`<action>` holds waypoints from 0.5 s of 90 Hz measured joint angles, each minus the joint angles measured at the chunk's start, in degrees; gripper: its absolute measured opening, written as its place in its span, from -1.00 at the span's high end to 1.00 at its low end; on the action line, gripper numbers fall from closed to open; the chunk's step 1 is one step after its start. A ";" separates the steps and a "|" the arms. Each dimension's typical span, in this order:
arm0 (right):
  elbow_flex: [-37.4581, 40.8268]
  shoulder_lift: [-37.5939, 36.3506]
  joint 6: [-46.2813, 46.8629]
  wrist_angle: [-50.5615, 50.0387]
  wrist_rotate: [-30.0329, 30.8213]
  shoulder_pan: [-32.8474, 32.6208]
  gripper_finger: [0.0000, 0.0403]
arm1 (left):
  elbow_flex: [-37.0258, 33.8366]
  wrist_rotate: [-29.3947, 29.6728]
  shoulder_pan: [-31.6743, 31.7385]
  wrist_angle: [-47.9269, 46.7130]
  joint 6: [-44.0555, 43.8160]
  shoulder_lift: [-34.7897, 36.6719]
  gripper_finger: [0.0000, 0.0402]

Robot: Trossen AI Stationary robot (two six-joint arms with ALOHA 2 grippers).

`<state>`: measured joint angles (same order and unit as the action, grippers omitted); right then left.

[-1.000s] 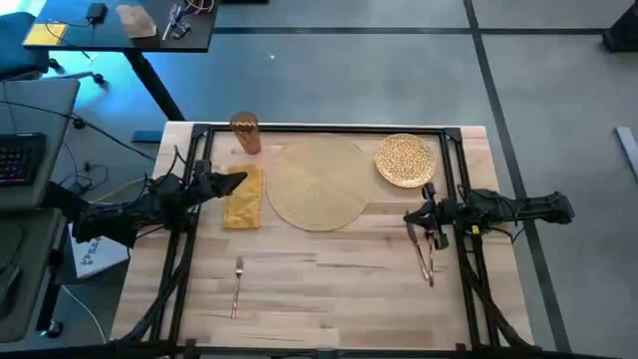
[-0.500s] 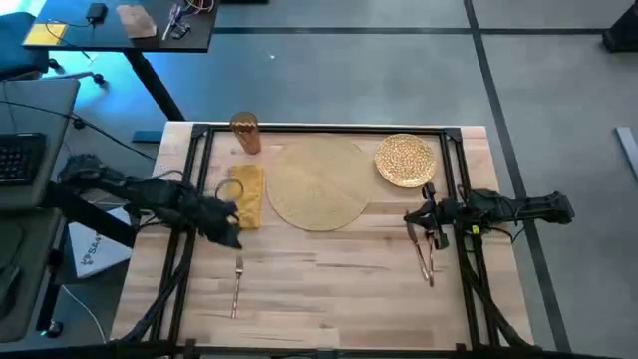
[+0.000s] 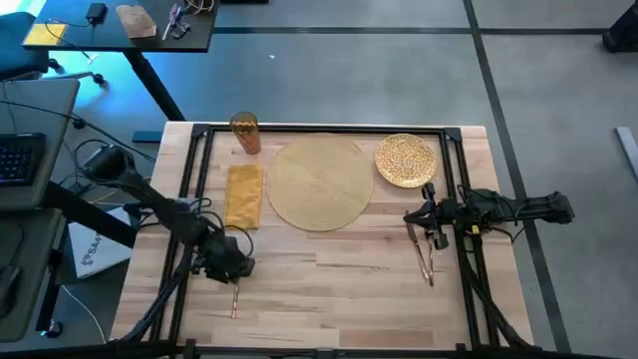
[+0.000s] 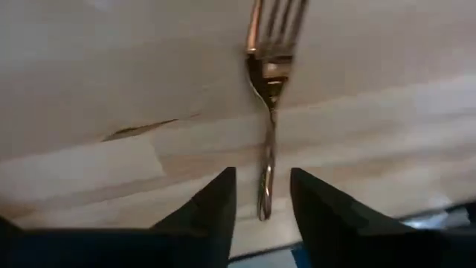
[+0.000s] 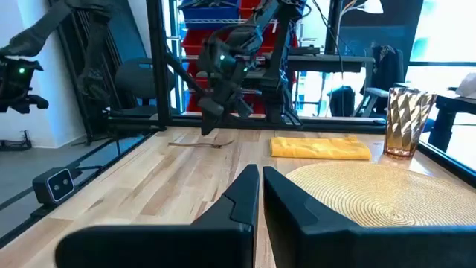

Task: Set table place
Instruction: Move the light brown fork to the middle right of the table

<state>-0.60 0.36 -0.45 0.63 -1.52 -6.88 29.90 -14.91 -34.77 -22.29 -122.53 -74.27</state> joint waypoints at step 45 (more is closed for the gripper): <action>0.00 -0.02 0.00 0.02 -0.02 -0.02 0.99 | 0.40 -0.11 0.45 5.70 2.04 -10.67 0.78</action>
<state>-0.60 0.34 -0.45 0.64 -1.54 -6.90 30.30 -15.01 -34.33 -16.58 -120.49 -84.95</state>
